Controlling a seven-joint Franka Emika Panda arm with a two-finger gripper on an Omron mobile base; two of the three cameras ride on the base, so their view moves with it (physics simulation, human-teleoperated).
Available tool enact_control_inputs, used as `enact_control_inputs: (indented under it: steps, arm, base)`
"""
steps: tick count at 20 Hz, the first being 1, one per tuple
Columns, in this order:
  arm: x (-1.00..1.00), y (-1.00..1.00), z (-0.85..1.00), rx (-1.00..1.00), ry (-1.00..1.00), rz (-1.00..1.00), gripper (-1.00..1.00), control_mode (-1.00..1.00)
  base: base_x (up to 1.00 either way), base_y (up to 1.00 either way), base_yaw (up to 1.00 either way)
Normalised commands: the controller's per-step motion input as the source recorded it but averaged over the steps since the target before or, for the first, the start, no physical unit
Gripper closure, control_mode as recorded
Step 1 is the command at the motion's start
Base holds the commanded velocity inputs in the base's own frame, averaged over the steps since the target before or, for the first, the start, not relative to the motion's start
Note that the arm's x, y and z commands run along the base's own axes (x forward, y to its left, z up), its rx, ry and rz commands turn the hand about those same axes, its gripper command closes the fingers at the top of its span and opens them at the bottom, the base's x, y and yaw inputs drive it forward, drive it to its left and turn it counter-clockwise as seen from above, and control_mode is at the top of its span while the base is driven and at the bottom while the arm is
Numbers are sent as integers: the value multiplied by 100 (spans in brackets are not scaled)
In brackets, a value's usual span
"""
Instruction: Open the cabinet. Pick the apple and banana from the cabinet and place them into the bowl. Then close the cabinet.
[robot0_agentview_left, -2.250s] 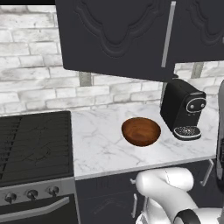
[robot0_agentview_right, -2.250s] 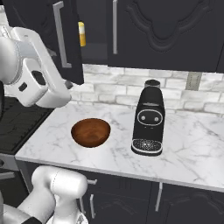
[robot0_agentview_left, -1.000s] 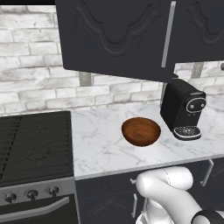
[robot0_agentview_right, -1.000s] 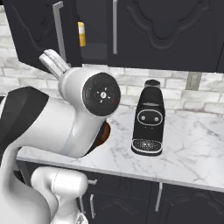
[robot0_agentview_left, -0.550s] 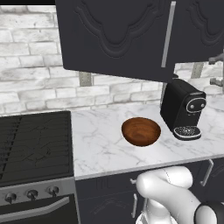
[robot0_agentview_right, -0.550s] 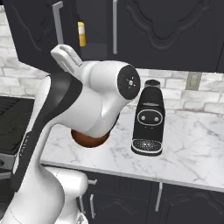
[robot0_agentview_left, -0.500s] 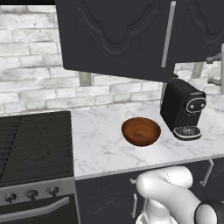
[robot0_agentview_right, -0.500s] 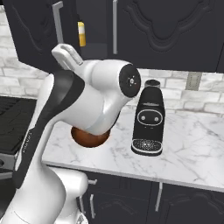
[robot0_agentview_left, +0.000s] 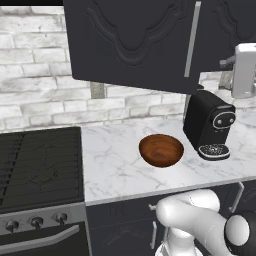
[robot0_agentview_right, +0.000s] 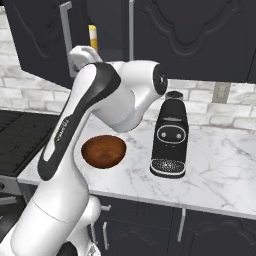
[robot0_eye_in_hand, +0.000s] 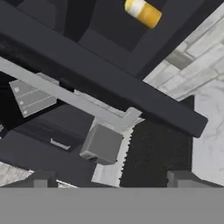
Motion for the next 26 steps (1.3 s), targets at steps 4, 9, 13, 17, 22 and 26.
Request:
enact_control_inputs:
  steps: [4,9,13,17,22,26]
  arm:
    - [26,0,0,7,0,24,-100,-100]
    - [14,0,0,7,-1,23,-100,-100]
    - [24,0,0,2,-6,6,-100,-100]
    - [20,0,0,0,-15,-3,-100,-100]
    - [6,0,0,0,-21,-13,-100,-100]
    - [5,3,-1,0,-28,-15,-100,-100]
  base:
    - [0,0,0]
    - [0,0,0]
    - [0,0,0]
    - [0,0,0]
    - [0,0,0]
    - [0,0,0]
